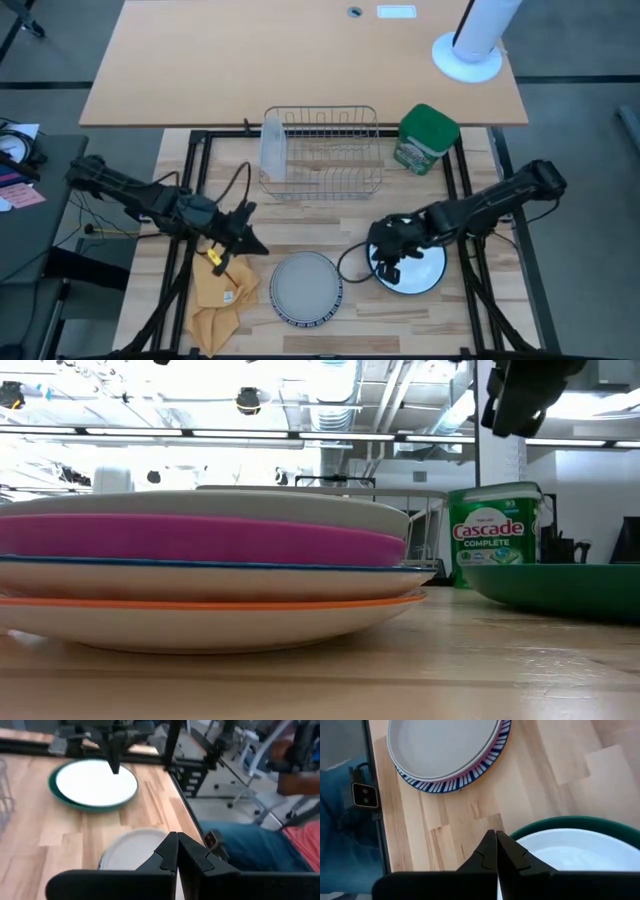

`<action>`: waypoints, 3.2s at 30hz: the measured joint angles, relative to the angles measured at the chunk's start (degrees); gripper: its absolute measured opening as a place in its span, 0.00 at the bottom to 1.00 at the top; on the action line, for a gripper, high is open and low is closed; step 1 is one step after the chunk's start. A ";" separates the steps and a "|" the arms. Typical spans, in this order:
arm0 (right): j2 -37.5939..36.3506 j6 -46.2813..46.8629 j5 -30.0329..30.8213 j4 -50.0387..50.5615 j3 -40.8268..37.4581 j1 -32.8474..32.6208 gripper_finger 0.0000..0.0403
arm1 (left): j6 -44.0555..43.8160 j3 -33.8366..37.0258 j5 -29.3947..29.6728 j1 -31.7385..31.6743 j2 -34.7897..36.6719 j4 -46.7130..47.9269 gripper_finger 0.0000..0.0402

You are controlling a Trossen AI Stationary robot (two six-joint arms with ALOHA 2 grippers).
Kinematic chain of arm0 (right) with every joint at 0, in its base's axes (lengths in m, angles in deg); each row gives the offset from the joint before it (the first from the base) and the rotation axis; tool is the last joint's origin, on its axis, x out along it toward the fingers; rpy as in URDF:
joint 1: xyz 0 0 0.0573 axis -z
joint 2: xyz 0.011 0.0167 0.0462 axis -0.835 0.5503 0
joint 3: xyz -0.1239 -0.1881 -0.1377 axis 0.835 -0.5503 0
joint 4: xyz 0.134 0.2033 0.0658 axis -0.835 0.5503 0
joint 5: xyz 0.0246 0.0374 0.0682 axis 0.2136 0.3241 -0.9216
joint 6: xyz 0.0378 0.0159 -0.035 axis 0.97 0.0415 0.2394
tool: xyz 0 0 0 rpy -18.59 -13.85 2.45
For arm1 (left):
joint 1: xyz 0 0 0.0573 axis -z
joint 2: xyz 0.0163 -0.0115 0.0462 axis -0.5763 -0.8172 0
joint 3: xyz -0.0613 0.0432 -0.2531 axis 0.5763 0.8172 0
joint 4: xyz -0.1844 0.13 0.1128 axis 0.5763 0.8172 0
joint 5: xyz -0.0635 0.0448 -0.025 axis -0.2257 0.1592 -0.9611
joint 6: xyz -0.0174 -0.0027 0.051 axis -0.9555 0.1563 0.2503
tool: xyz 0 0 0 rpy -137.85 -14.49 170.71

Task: Sort dishes
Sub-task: Put the gray plate into the dish rack

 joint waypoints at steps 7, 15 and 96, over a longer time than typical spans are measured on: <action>4.32 1.93 -0.72 -6.71 0.02 -0.39 0.00 | 0.02 0.00 0.00 2.51 -4.21 0.61 0.00; 6.69 2.25 -4.44 -13.31 0.02 -0.39 0.00 | 0.86 0.00 0.03 2.60 -10.13 1.62 0.00; 22.53 -13.49 13.60 -31.05 0.13 -8.04 0.00 | 8.61 0.02 6.89 2.29 -14.84 1.89 0.00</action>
